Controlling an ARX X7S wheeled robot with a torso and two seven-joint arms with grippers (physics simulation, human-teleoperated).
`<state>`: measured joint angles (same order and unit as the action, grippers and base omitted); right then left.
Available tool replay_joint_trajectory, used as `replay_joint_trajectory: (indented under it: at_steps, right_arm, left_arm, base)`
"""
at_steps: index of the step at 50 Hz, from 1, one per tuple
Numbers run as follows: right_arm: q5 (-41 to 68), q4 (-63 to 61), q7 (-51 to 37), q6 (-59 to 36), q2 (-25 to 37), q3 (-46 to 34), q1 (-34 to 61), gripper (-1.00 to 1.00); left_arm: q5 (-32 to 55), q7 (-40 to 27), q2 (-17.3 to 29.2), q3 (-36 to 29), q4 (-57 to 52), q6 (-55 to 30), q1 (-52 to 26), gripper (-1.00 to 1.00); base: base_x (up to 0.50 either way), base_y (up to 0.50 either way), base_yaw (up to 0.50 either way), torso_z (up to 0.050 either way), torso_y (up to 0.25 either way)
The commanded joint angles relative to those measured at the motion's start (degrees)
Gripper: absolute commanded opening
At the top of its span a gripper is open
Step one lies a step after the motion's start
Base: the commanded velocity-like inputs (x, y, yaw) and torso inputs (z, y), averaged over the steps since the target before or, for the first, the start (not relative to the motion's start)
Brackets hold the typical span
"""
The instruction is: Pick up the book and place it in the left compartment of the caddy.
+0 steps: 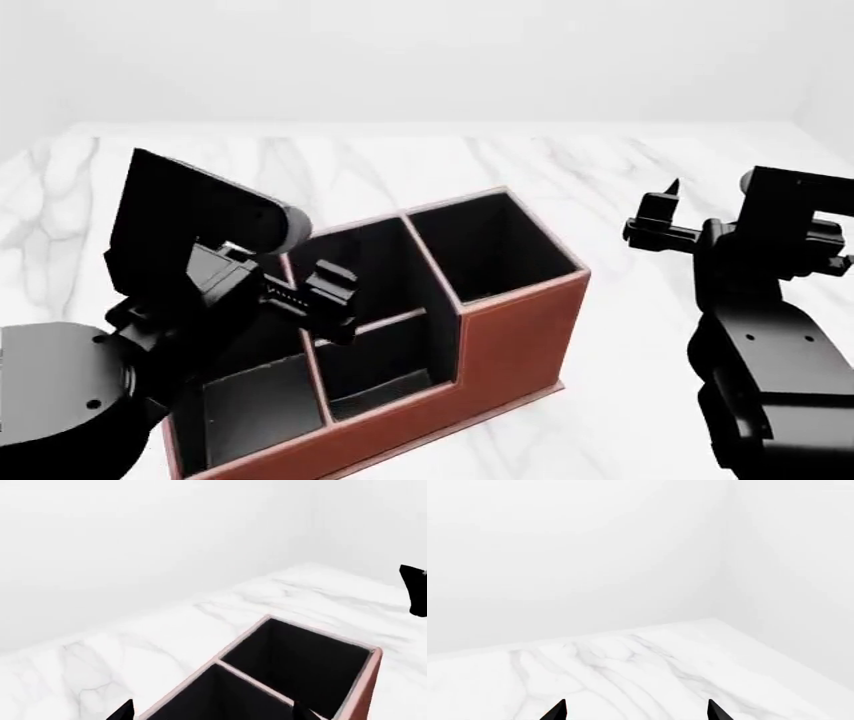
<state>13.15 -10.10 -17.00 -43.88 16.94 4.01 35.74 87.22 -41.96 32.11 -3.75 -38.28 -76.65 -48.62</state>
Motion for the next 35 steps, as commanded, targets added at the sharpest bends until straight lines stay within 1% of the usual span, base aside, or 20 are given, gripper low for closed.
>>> replay_joint_trajectory:
  at_steps: [1, 9, 10, 11, 15, 16, 17, 22, 30, 35]
  right_arm:
    - [0.2, 0.3, 0.1, -0.4, 0.3, -0.5, 0.5, 1.00]
    - [0.1, 0.5, 0.0, -0.3, 0.4, -0.8, 0.8, 1.00]
    - [0.1, 0.6, 0.0, -0.3, 0.4, -0.8, 0.8, 1.00]
    - [-0.1, 1.4, 0.0, 0.8, 0.3, -0.9, 0.4, 1.00]
    - [-0.2, 1.5, -0.1, 0.8, 0.3, -1.1, 0.6, 1.00]
    - [0.2, 1.4, 0.4, 0.5, 0.3, -1.4, 1.0, 1.00]
    - [0.2, 1.5, 0.4, 0.6, 0.3, -1.5, 1.0, 1.00]
    - [0.1, 1.8, 0.4, 1.3, 0.3, -1.6, 0.6, 1.00]
    - [0.4, 1.5, 0.3, 0.8, 0.4, -1.7, 0.8, 1.00]
    - [0.4, 1.7, 0.3, 0.9, 0.4, -1.9, 1.0, 1.00]
  left_arm:
    - [39.6, -12.9, 8.8, -8.8, 7.7, -2.8, -16.8, 1.00]
    - [40.8, -9.0, 6.6, -10.2, 8.1, -4.2, -17.6, 1.00]
    - [40.8, -8.7, 6.0, -11.3, 8.7, -4.8, -18.2, 1.00]
    - [41.2, -7.2, 3.8, -14.5, 10.5, -6.5, -20.3, 1.00]
    - [40.6, -6.1, 1.8, -16.9, 12.6, -7.3, -22.4, 1.00]
    - [32.0, 2.5, -6.8, -25.5, 19.6, -13.3, -25.9, 1.00]
    - [26.1, 10.0, -11.5, -28.2, 19.7, -13.0, -25.9, 1.00]
    - [23.2, 12.9, -10.8, -29.7, 18.6, -12.0, -25.9, 1.00]
    - [22.1, 14.8, -10.2, -31.2, 18.2, -10.4, -26.5, 1.00]
    - [21.3, 16.0, -10.6, -32.9, 19.3, -10.3, -27.3, 1.00]
  base:
    - [0.00, 0.00, 0.00, 0.000, 0.000]
    - [0.00, 0.00, 0.00, 0.000, 0.000]
    - [0.00, 0.00, 0.00, 0.000, 0.000]
    - [0.00, 0.00, 0.00, 0.000, 0.000]
    - [0.00, 0.00, 0.00, 0.000, 0.000]
    - [0.00, 0.00, 0.00, 0.000, 0.000]
    - [0.00, 0.00, 0.00, 0.000, 0.000]
    - [0.00, 0.00, 0.00, 0.000, 0.000]
    - [0.00, 0.00, 0.00, 0.000, 0.000]
    - [0.00, 0.00, 0.00, 0.000, 0.000]
